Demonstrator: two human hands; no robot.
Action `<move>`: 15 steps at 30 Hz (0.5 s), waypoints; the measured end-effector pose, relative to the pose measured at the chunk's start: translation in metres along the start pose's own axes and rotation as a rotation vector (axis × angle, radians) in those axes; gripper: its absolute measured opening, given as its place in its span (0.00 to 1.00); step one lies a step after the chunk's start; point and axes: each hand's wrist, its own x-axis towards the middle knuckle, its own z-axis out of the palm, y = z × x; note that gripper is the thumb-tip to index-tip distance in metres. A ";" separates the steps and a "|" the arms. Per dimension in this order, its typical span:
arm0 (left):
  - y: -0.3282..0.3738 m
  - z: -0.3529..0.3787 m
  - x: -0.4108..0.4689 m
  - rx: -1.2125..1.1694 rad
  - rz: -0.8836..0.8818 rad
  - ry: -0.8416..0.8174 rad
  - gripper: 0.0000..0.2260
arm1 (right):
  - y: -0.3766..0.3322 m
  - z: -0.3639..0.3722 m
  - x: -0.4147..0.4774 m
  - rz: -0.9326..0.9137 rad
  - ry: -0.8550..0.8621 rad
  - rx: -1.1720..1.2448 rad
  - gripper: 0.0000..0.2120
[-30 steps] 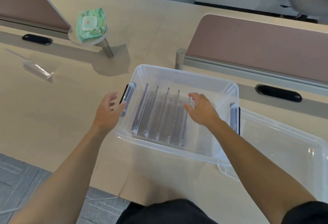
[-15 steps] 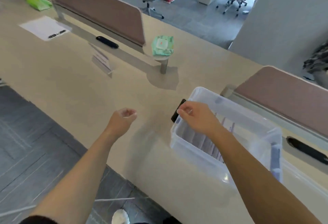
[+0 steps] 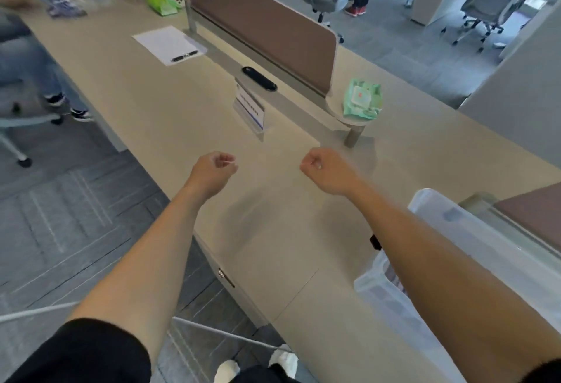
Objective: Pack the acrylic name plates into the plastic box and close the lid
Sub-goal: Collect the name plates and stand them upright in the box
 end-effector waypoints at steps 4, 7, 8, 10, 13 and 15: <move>0.017 -0.019 0.036 0.046 -0.030 0.076 0.11 | 0.008 0.007 0.061 -0.001 0.001 -0.022 0.07; 0.022 -0.028 0.069 0.009 -0.086 0.112 0.10 | 0.012 0.015 0.105 0.045 0.008 -0.006 0.10; 0.022 -0.031 0.084 -0.013 -0.117 0.116 0.10 | 0.013 0.018 0.121 0.060 0.018 -0.001 0.11; 0.019 -0.036 0.118 -0.030 -0.165 0.125 0.10 | 0.013 0.024 0.153 0.095 0.035 0.014 0.11; 0.014 -0.033 0.183 -0.002 -0.157 0.139 0.13 | 0.017 0.037 0.202 0.178 0.067 0.005 0.09; 0.015 -0.023 0.229 0.030 -0.136 0.143 0.16 | 0.023 0.048 0.236 0.236 0.098 -0.010 0.11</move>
